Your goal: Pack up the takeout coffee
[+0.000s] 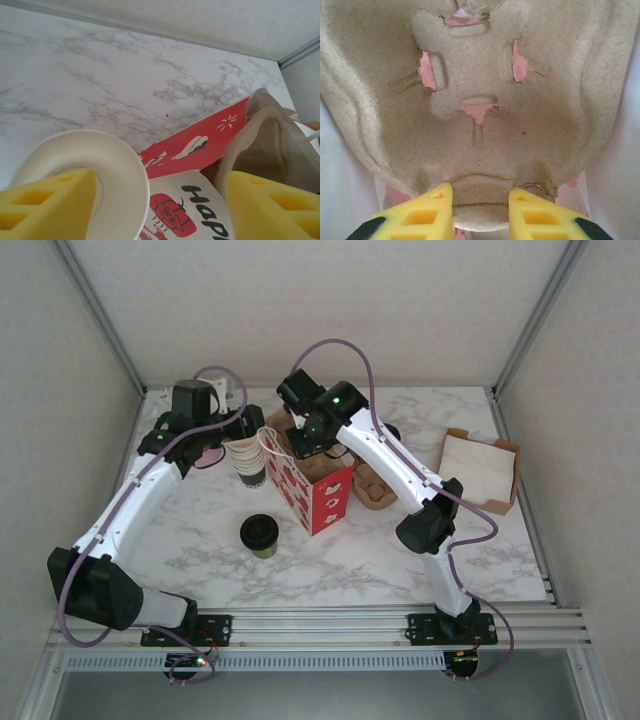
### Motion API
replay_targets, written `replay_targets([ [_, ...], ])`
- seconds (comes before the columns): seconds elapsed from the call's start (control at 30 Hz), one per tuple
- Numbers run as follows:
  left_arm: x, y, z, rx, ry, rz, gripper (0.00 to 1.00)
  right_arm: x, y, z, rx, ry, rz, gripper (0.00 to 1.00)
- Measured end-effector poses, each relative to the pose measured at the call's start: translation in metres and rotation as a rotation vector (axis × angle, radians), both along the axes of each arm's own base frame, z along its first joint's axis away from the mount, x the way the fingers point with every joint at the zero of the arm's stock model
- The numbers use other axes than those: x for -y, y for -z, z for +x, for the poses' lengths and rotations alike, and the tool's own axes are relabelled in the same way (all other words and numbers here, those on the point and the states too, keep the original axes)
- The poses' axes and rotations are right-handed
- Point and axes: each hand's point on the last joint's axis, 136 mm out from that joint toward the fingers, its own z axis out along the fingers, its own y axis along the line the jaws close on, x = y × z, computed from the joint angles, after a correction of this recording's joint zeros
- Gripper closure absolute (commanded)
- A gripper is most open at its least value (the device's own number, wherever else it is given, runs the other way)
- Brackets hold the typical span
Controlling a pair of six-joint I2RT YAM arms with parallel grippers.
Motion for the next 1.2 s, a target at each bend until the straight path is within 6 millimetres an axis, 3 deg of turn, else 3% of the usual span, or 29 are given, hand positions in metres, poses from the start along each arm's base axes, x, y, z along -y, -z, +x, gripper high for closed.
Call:
replay_targets([
  [0.27, 0.009, 0.007, 0.011, -0.028, 0.028, 0.074, 0.34, 0.000, 0.006, 0.000, -0.005, 0.001, -0.008, 0.75],
  [0.67, 0.016, 0.005, 0.006, -0.043, 0.085, 0.099, 0.32, -0.001, 0.006, 0.001, -0.002, 0.001, -0.005, 0.75],
  [0.97, 0.022, 0.017, 0.014, -0.104, 0.120, 0.115, 0.32, 0.001, 0.011, 0.000, -0.012, 0.002, -0.016, 0.75],
  [1.2, 0.021, 0.016, 0.017, -0.117, 0.114, 0.124, 0.32, 0.001, 0.014, -0.001, -0.017, 0.002, -0.022, 0.75],
])
